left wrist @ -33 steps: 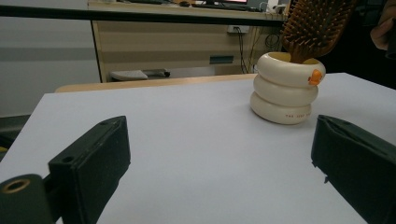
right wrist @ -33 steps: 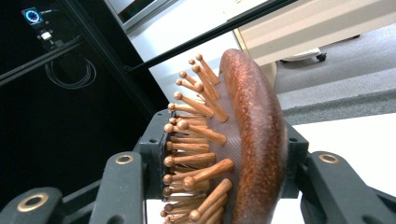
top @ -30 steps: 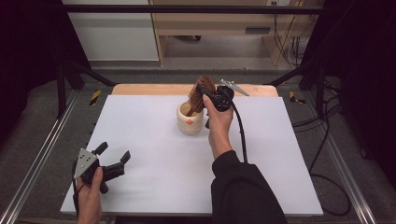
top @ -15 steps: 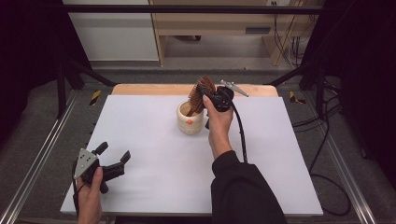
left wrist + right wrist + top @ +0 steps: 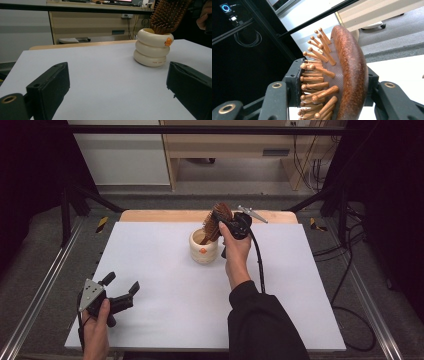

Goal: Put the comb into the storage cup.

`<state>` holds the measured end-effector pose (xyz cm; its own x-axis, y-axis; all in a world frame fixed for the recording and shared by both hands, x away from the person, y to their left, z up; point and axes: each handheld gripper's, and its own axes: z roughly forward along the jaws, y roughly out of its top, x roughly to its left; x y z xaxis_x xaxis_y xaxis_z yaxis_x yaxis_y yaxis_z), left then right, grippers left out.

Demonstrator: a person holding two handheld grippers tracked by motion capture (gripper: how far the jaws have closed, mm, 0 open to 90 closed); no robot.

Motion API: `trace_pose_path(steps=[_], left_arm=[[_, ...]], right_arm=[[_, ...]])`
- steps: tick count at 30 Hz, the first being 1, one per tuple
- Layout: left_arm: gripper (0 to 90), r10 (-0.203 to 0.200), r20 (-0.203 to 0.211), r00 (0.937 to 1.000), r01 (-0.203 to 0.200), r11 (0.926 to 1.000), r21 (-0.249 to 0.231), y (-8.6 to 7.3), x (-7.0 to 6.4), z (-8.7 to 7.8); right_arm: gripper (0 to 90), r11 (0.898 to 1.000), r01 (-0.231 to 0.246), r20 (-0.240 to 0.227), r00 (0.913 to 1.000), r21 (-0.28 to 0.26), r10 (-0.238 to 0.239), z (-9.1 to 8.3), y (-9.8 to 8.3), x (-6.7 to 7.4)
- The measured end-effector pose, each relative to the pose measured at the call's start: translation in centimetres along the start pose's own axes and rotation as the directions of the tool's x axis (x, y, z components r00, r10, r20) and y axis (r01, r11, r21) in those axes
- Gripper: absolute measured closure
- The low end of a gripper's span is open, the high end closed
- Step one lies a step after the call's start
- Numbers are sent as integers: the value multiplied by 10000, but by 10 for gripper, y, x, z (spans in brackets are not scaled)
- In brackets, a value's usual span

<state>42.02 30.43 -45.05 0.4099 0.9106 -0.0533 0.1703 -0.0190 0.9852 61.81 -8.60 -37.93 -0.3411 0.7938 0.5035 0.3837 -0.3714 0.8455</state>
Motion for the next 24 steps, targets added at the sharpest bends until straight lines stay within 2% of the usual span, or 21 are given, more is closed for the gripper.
trace_pose_path(steps=[12,24], left_arm=[[48,2,11,10000,-2,10000,6,0,1,0],[48,-34,25,10000,34,10000,19,0,0,0]], right_arm=[[461,9999,-12,47,10000,144,11,1,1,-2],[380,9978,379,72,9992,535,-383,0,2,-2]])
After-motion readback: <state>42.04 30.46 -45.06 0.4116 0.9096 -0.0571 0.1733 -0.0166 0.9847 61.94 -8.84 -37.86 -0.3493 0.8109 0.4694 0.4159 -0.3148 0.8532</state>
